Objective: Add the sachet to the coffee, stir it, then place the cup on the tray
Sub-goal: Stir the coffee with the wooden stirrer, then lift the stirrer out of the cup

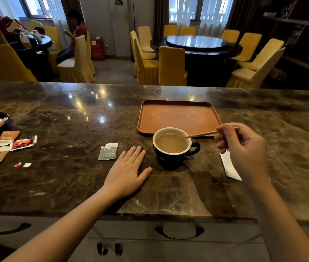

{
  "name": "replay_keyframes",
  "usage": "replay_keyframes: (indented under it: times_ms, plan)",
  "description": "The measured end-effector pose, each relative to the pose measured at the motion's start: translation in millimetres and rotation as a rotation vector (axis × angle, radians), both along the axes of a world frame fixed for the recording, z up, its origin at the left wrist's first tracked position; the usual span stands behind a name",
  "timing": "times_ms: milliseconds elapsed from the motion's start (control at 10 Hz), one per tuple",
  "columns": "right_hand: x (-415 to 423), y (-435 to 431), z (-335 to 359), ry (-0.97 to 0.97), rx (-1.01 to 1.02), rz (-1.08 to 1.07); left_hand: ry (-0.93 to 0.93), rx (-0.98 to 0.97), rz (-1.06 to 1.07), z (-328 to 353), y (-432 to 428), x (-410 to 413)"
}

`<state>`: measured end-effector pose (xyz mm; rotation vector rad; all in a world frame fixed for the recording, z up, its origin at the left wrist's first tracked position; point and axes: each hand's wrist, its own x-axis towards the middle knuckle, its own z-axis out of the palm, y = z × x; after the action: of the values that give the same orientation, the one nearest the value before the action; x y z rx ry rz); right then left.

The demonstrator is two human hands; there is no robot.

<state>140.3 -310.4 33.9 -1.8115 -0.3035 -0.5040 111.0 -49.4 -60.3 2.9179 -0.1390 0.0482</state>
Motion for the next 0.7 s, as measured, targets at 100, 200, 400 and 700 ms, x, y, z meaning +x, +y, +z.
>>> replay_keyframes:
  times_ms: [100,200,400,700]
  plan:
    - [4,-2,-6,0.092,0.018,-0.004,0.001,-0.004,-0.002,0,1,0]
    - [5,-7,-12,0.118,0.087,-0.058,0.003,-0.004,-0.003,0,0,0]
    - [-1,-15,-17,0.132,0.178,-0.144,-0.013,0.008,0.002,0,0,0]
    - [-17,-63,-37,0.322,0.507,-0.344,-0.016,-0.002,0.001,0,0,1]
